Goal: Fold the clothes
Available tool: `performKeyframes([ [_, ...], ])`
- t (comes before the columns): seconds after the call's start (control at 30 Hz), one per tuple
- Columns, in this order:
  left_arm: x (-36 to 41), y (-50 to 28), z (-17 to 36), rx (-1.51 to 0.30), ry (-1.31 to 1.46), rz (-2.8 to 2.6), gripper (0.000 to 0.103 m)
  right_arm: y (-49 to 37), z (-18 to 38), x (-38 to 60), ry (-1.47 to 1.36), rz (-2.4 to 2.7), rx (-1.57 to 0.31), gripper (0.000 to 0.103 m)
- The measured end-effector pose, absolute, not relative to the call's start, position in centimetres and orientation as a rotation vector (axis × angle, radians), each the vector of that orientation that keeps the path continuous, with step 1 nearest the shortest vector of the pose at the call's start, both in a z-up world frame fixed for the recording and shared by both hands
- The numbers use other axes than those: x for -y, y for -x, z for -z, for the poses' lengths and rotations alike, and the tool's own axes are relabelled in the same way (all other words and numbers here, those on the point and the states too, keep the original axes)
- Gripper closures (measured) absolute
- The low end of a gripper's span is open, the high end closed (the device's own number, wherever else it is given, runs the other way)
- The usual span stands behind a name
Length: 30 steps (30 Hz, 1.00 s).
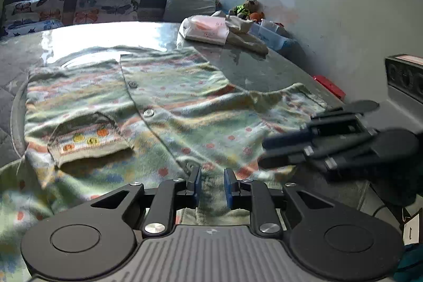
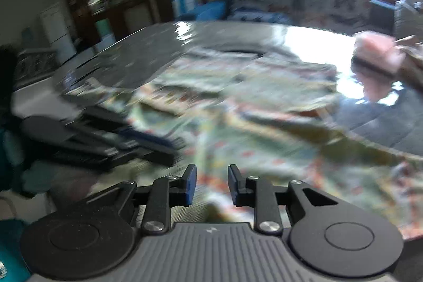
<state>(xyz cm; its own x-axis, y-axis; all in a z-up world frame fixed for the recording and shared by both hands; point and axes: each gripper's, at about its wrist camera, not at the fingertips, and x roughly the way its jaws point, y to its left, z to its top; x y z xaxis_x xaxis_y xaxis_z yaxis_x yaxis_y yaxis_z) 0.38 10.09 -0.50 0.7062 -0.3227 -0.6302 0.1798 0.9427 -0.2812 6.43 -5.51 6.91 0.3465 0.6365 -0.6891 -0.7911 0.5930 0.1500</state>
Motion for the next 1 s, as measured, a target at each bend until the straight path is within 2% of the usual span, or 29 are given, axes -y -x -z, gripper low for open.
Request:
performKeyframes([
  [0.17, -9.7, -1.1, 0.4, -0.737, 0.2, 0.271, 0.077, -10.7, -6.2, 6.6, 0.182, -0.788, -0.76, 0.073],
  [0.73, -9.4, -1.5, 0.7, -0.758, 0.188, 0.273, 0.072, -17.8, -3.9, 14.7, 0.081, -0.467, -0.737, 0.072],
  [1.0, -9.1, -1.6, 0.7, -0.762, 0.178, 0.273, 0.067, -20.4, -3.6, 19.0, 0.055, -0.336, -0.719, 0.066],
])
